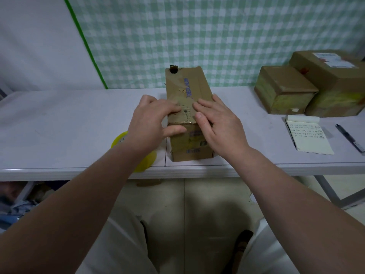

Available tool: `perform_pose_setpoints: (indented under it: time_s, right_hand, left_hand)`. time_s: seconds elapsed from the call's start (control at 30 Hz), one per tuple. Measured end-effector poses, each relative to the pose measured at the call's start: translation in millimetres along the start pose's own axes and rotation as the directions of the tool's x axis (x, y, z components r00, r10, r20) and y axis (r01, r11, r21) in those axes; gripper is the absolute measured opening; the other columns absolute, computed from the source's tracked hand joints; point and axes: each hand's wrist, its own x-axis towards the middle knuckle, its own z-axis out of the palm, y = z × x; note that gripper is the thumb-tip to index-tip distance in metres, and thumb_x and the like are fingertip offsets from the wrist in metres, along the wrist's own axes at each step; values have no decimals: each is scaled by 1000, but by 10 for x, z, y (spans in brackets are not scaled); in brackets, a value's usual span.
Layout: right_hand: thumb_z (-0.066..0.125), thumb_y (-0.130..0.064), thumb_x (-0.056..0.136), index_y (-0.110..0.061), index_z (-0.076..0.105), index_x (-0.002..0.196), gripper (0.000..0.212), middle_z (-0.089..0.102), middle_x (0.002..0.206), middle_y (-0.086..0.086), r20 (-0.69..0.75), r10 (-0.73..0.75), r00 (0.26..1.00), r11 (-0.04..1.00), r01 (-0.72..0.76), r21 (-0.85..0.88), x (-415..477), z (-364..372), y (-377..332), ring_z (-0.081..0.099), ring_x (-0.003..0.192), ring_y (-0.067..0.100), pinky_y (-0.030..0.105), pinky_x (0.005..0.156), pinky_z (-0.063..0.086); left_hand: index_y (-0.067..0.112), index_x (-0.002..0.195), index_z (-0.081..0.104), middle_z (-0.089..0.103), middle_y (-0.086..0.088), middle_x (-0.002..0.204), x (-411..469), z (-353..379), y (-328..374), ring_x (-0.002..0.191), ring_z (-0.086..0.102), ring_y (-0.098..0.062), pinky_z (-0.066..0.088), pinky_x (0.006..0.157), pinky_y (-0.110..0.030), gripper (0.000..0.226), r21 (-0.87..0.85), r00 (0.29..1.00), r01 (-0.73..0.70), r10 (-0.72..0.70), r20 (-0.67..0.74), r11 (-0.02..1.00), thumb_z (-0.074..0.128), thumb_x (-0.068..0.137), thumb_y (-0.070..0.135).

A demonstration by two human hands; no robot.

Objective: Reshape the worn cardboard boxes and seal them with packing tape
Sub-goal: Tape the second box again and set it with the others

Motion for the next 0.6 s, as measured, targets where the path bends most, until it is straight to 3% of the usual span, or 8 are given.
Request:
perform_pose_setpoints:
  time_s: [0.1,0.2,0.3,0.37,0.5,0.6]
  right_hand:
    - [43,-36,100,-23,55,134,39,48,144,-5,25,0,1000,1000,0,-1,3,-18,-10,22,145,16,16,105,17]
    - [42,-37,100,-24,53,136,40,46,146,-6,55,-13,998,1000,14,-7,-9,-47,-6,21,145,16,20,107,19]
    - [35,-45,99,-22,54,135,46,49,143,-3,78,-50,996,992,59,-109,21,-91,-59,23,145,24,41,115,23]
    - [31,-48,95,-16,61,127,55,60,132,0,78,-156,985,961,170,-217,49,-81,-165,32,141,31,51,112,24]
    - [38,-47,91,-11,63,123,53,66,123,3,130,-272,953,873,302,-384,81,61,-385,47,131,32,54,111,25]
    - [38,-46,91,-11,58,129,55,62,129,4,172,-259,950,853,309,-421,109,134,-414,47,131,32,54,113,21]
  left_hand:
    - [15,121,65,61,2,127,-53,-29,-27,104,43,-24,32,89,-25,56,-48,999,16,-14,38,999,76,72,40]
    - [21,129,59,51,5,137,-81,-85,-43,117,38,-23,28,99,-24,57,-65,993,36,-29,112,997,76,76,30]
    - [26,136,51,38,7,147,-114,-141,-48,131,29,-29,26,107,-35,60,1,988,41,-40,148,999,72,80,32]
    - [25,142,42,42,4,146,-122,-159,-19,133,29,-26,28,111,-37,70,-6,983,72,-70,168,997,73,80,32]
    - [19,152,11,49,4,142,-81,-164,14,131,31,-13,14,95,2,101,-80,977,135,-118,180,988,78,76,26]
    - [17,151,15,50,4,141,-72,-171,-10,132,32,-12,12,93,5,101,-97,976,143,-124,179,985,80,74,24]
